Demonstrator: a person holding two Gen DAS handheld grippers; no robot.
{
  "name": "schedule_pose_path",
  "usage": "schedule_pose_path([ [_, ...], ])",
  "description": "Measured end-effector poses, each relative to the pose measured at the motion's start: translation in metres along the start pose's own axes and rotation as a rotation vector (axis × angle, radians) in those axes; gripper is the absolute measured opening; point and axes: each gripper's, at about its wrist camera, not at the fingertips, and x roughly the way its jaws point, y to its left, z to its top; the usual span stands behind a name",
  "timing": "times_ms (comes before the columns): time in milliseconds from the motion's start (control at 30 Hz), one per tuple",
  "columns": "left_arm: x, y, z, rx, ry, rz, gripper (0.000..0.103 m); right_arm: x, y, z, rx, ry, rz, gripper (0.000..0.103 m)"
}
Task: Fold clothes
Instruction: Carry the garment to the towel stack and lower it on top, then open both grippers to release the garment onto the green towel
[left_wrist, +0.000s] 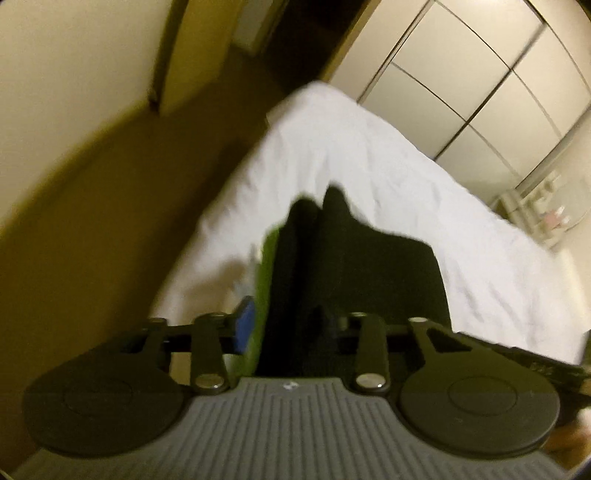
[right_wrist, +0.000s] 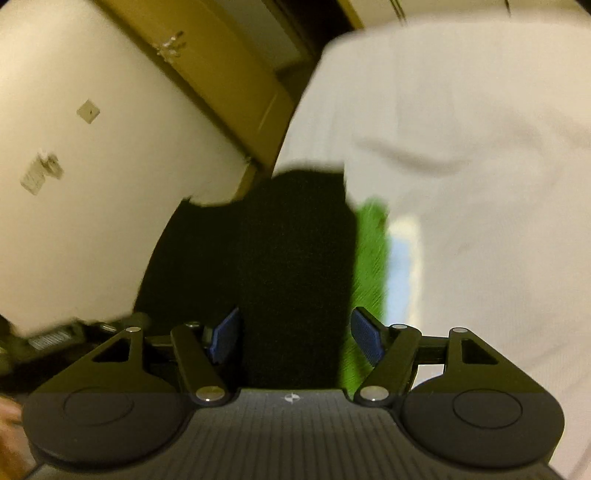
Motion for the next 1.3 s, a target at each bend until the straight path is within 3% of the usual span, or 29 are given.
schedule_pose_path([
  [67, -0.011, -0.017, 0.003, 0.087, -0.033, -0.007, 0.018, -0.012, 0.014, 0.003, -0.122, -0.042, -0.037, 0.058],
  [167, -0.004, -0.040, -0.002, 0.221, -0.042, -0.013, 0.014, -0.011, 0.036, 0.001, -0.276, -0.020, -0.069, 0.042],
  [267, 0.030, -0.039, -0.008, 0.235, 0.011, 0.008, 0.012, -0.001, 0.051, -0.005, -0.377, -0.003, -0.096, 0.039],
  [733, 0.067, -0.005, -0.026, 0.166, 0.022, 0.053, 0.008, 0.062, 0.058, -0.020, -0.536, 0.114, -0.148, 0.041],
  [1033, 0.050, -0.022, -0.023, 0.163, 0.029, 0.095, 0.010, 0.031, 0.051, -0.011, -0.471, 0.083, -0.052, 0.051],
  [1133, 0.032, -0.032, -0.024, 0.153, 0.023, 0.119, 0.021, 0.008, 0.045, -0.012, -0.418, 0.076, -0.012, 0.052],
  [1300, 0.001, -0.047, -0.033, 0.149, 0.059, 0.175, 0.025, -0.030, 0.036, -0.019, -0.367, 0.092, 0.017, 0.062],
])
